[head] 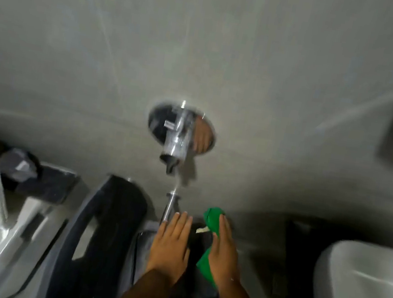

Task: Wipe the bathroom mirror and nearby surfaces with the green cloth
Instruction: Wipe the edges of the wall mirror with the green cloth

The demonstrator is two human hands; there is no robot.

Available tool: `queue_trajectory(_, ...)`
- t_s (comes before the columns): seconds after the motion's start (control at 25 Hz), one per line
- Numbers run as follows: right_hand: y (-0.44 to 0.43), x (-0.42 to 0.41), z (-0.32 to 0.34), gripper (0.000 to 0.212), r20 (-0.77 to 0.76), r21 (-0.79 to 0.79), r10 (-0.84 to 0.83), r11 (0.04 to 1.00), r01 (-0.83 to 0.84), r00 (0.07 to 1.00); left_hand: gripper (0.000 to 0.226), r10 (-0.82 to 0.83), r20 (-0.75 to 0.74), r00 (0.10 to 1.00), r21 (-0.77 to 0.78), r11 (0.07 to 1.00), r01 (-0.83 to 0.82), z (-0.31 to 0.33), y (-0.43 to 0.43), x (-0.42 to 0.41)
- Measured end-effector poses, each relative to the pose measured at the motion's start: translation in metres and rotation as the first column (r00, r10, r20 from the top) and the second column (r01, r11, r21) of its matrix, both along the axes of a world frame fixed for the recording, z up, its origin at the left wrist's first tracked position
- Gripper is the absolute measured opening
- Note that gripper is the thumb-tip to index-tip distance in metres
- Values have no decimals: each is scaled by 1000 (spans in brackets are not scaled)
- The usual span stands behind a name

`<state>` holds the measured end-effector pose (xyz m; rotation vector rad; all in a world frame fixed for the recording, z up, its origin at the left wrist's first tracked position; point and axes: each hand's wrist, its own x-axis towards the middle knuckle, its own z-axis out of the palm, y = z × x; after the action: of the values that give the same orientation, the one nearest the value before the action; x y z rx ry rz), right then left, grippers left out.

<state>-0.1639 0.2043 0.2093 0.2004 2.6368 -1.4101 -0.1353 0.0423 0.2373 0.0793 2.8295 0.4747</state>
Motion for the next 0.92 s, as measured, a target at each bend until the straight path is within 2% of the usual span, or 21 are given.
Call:
queue_trajectory(0.12, 2, -26, 104, 56, -190, -133, -145, 984, 121, 971, 80, -49, -285, 957, 41, 997, 63, 111, 16, -51)
queue_trajectory(0.24, 13, -39, 196, 54, -433, -149, -213, 975, 164, 876, 71, -146, -531, 835, -7, 986, 167, 212, 39, -80)
queue_trajectory(0.32, 25, -44, 249, 54, -534, -160, -250, 968, 194, 808, 70, -236, -642, 729, -76, 966, 246, 268, 60, -90)
queue_trajectory(0.44, 43, -41, 313, 54, -616, -250, -328, 944, 216, 717, 67, -370, -724, 583, -174, 915, 365, 342, 94, -99)
queue_trajectory(0.6, 76, -21, 375, 51, -706, -402, -498, 867, 293, 504, 61, -477, -844, 246, -318, 813, 488, 424, 146, -99)
queue_trajectory(0.72, 106, -9, 418, 44, -747, -528, -603, 794, 301, 280, 61, -382, -923, 38, -316, 812, 490, 481, 190, -101)
queue_trajectory(0.8, 134, -6, 439, 53, -720, -627, -682, 720, 298, 132, 68, -276, -961, 22, -234, 851, 471, 523, 227, -105)
queue_trajectory(0.92, 186, -19, 452, 57, -647, -732, -761, 639, 237, 54, 77, -176, -979, 107, -122, 915, 385, 586, 276, -127)
